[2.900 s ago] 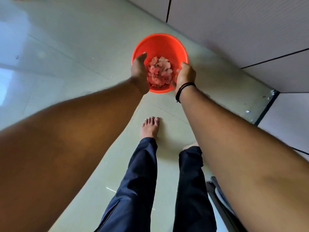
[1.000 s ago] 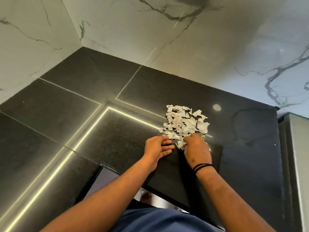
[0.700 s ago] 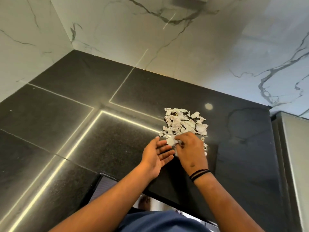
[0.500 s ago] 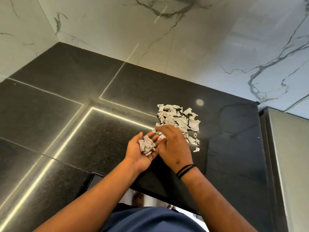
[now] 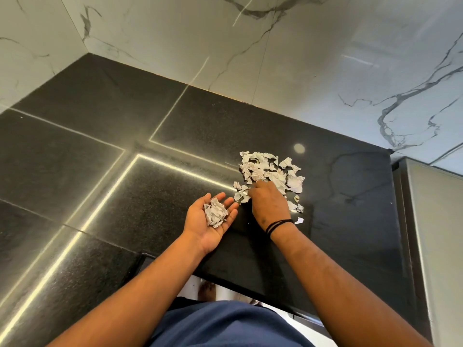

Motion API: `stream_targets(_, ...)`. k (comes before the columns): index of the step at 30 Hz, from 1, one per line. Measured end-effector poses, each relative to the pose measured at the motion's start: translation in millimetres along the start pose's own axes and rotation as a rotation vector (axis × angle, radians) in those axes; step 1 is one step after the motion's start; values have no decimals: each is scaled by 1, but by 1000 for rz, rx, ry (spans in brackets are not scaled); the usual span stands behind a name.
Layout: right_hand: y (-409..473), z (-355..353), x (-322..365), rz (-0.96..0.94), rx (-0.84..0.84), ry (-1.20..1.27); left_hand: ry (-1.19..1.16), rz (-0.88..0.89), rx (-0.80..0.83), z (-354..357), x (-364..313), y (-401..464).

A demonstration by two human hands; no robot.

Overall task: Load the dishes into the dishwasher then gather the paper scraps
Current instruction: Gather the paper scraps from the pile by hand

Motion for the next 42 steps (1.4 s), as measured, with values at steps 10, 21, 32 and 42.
stream_targets(10, -21, -29, 49, -43, -171, 410, 6, -39, 32, 10, 6, 16)
stream_targets(21, 14, -12, -52, 378, 186, 137, -39, -21, 68, 13, 0, 13)
stream_targets(32, 14, -14, -46, 279, -107, 126, 1, -11, 74, 14, 6, 16)
stream_targets(42, -21, -41, 50, 38, -267, 582, -88, -23, 130, 23, 8, 25)
Point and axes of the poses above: each hand's wrist, its own y-axis towards the middle knuckle, its own z-axis out of the palm, x = y × z, the point moved 4 cm from there along y, towards the middle knuckle, and after that the axes turned 1 degree about y, right-handed, at the moved point
